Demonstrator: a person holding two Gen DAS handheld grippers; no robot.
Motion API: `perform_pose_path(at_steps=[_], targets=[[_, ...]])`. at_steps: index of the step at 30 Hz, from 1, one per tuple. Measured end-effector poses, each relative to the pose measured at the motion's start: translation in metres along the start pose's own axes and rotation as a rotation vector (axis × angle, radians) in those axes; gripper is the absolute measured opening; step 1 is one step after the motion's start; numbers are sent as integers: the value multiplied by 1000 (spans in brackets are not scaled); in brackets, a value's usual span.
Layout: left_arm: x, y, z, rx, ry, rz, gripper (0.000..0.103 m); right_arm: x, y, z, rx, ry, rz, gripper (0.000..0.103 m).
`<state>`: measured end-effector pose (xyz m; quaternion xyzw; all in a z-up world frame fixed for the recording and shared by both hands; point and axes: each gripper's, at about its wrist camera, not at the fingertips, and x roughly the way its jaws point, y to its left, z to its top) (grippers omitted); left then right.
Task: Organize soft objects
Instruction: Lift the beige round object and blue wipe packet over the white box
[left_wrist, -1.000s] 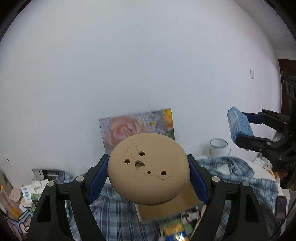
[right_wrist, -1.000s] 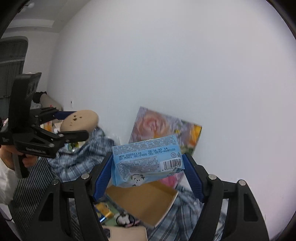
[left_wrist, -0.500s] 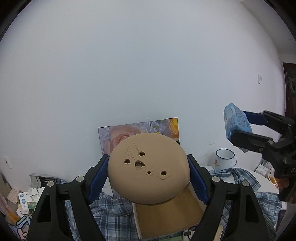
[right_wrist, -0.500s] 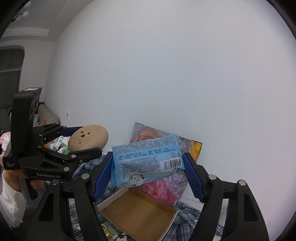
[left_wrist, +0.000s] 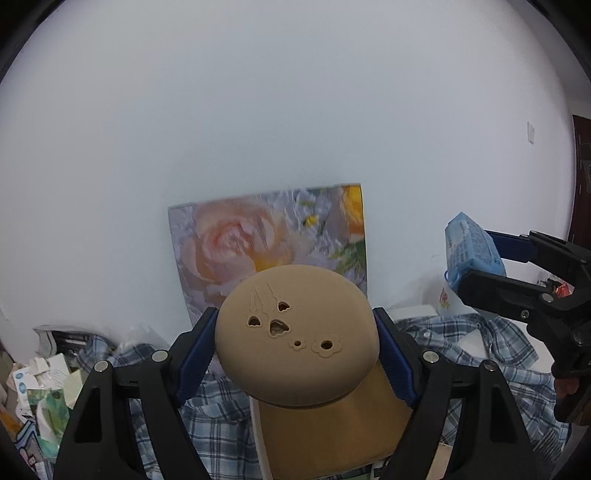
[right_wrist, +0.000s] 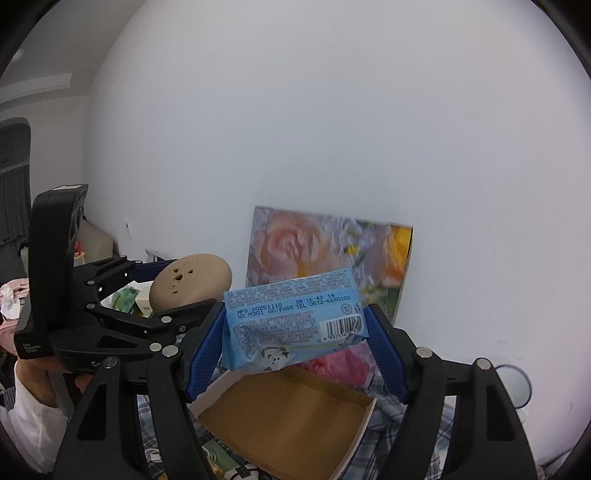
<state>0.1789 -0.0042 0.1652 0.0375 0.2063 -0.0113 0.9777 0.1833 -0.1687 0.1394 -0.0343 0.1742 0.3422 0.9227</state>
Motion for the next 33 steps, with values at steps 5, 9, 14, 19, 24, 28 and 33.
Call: perform_pose_path(at_steps=[5,9,14,19,24,28,33], targets=[[25,0,-10,-7,50,-7,82,22,-14,-16,48,36,-3,72],[40,-1,-21,-11,97,-16,82,40,-19,-28,71,74,2,72],[58,-1,-31,-13,144,-22,82,55,-22,-40,91,112,3,72],[73,-3,-41,0,183,-8,82,72,-30,-54,125,149,6,72],[92,-5,-51,-5,217,-13,82,94,-37,-72,163,187,7,72],[108,-4,-60,-15,244,-18,82,111,-39,-86,167,234,-3,72],[124,1,-72,-41,285,-15,82,126,-42,-100,176,278,-8,72]])
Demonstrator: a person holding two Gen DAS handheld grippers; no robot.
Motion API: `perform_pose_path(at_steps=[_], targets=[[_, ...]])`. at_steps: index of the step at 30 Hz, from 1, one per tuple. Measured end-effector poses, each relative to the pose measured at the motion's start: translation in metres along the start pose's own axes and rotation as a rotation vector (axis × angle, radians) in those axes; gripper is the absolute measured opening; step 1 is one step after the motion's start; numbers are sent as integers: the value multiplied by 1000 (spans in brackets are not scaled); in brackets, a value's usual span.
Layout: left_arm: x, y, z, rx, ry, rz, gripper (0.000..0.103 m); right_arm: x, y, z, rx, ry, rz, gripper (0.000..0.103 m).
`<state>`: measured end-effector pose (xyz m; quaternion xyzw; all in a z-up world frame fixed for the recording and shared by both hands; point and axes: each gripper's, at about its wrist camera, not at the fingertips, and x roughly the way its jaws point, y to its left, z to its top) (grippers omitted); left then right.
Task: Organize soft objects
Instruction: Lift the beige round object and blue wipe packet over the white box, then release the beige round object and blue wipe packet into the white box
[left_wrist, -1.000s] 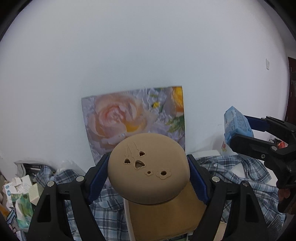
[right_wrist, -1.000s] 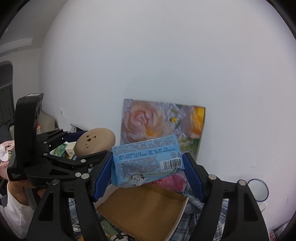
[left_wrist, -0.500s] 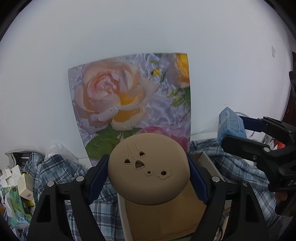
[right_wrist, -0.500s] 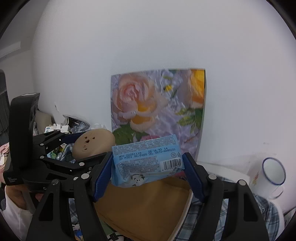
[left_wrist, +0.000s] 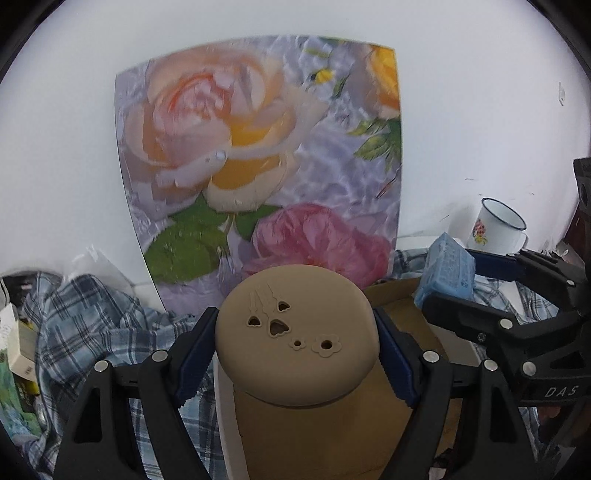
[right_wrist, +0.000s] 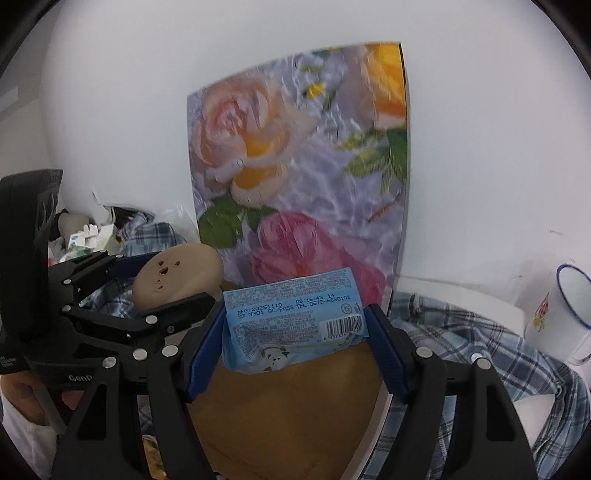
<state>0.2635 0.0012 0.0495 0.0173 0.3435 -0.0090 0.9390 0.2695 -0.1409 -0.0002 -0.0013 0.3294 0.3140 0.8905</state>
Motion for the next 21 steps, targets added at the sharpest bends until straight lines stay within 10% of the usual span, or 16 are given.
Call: perform_pose_path(at_steps=[21], targets=[[61,0,-28,-38,152,17,82,53,-20,-27,58,161,-55,72]])
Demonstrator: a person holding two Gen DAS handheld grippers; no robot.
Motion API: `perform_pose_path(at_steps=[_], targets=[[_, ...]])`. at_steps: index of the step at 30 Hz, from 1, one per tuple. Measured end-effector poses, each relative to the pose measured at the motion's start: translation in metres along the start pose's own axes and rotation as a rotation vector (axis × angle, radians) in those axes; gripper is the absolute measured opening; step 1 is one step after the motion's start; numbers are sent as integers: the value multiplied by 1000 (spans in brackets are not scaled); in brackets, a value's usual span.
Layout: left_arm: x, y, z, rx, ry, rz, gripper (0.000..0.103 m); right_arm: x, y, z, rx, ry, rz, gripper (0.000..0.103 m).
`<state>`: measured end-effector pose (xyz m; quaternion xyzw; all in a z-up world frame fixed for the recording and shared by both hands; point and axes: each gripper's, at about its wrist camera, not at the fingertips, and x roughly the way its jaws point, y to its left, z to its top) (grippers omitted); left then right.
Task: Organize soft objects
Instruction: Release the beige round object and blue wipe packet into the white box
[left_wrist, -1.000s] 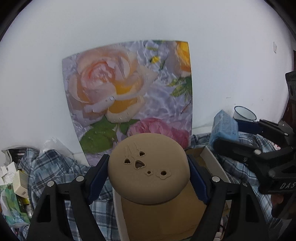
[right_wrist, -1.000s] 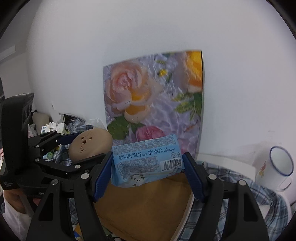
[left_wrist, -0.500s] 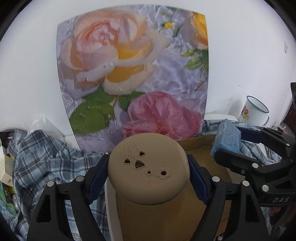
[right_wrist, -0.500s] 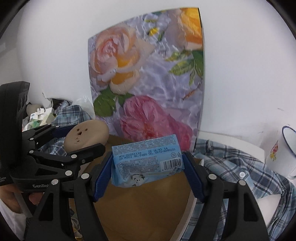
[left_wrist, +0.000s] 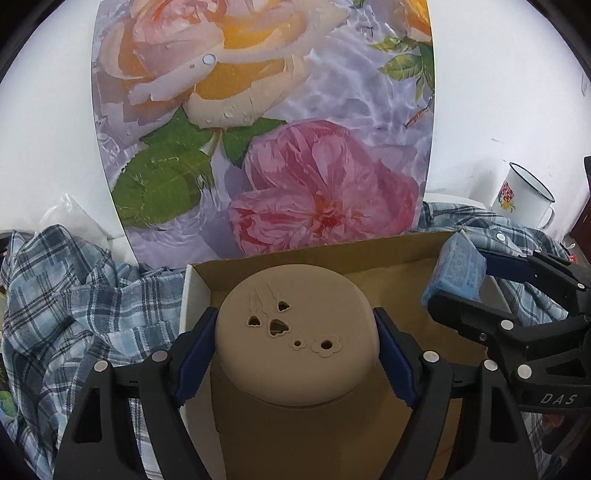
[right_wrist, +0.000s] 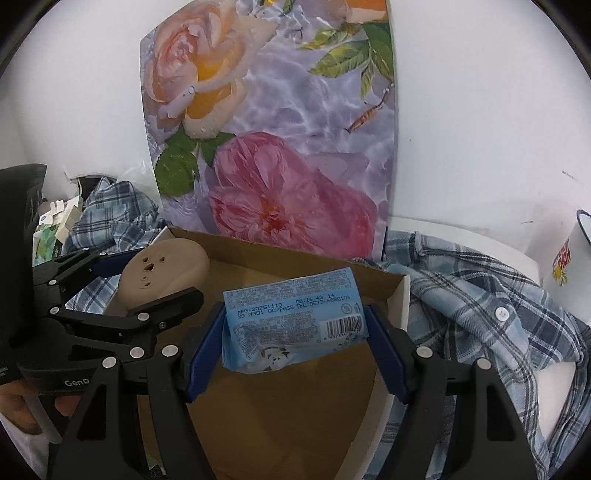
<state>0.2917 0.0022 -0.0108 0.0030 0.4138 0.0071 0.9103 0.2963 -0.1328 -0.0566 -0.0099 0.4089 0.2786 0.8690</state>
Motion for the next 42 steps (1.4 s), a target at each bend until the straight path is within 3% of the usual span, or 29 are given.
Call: perform_pose_path(at_steps=[4,6,8,10,12,17,26,42], targets=[[0,-1,-1,17,7,-1,83,-1,-1,2,6,-1,-20,74],[-2,-2,0,25,-2,12,85,-4,-3,4,9,-4,-43,82],[-4,-3,1,34,-16,22,89,-7,-5,4,13,-10,-52,89],[-8,-4,3,49,-41,54,103,-10,-7,5,17,-17,-65,96],[-13,-4,5,63,-78,112,103,-15,-10,5,19,-28,-63,100],[-26,4,11,20,-110,58,103,-25,-8,8,4,-49,-71,101],[-54,4,19,24,-163,62,103,-56,8,16,-37,-132,-45,102],[-136,-5,30,50,-344,52,103,-136,31,33,-80,-310,-44,102]])
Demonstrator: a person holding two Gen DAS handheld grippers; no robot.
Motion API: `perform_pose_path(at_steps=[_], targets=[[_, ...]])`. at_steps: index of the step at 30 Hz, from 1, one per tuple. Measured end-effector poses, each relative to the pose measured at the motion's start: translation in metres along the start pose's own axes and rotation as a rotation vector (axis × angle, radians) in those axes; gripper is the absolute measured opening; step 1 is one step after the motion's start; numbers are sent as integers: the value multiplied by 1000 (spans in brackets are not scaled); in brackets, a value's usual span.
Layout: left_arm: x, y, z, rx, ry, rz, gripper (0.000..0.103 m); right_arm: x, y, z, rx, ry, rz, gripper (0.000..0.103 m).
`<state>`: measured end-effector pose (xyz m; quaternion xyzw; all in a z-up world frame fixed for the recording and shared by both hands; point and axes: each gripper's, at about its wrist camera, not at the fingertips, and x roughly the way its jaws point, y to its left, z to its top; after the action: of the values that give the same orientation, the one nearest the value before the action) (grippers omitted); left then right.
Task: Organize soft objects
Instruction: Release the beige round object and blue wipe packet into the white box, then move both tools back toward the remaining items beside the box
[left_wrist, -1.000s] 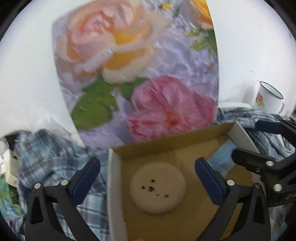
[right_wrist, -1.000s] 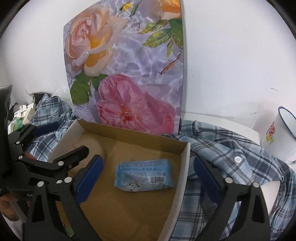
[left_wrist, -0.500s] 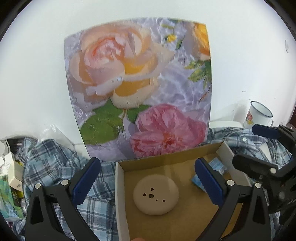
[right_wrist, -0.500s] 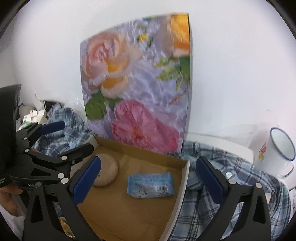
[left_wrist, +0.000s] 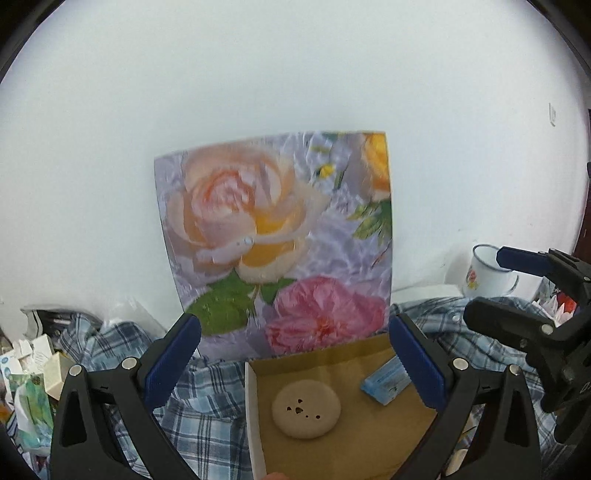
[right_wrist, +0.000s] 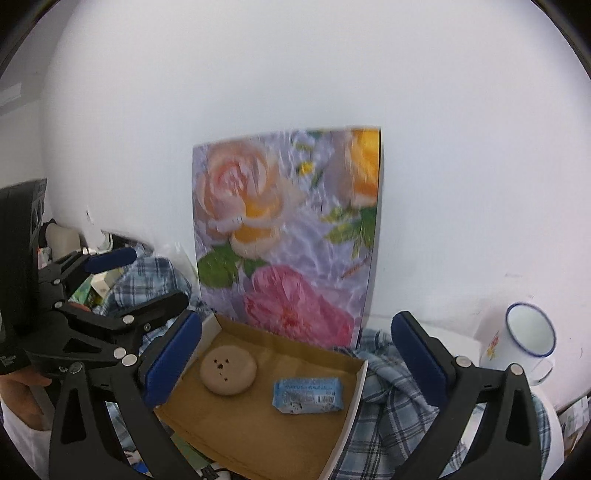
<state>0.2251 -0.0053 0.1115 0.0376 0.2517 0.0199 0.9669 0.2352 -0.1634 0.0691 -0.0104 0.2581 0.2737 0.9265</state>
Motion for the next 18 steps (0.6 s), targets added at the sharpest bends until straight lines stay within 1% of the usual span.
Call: perform_pose_path(at_steps=[9,14,18], targets=[[-39,-7,13,33,-75,-27,103,-46,14,18,-36,-96,-11,102],[-60,-9,19,29,-106,-52,103,-66,19,25,-51,-134,-23,102],[-77,-11,23,47,-129,-45,103,-78,23,29,-77,-154,-32,102]])
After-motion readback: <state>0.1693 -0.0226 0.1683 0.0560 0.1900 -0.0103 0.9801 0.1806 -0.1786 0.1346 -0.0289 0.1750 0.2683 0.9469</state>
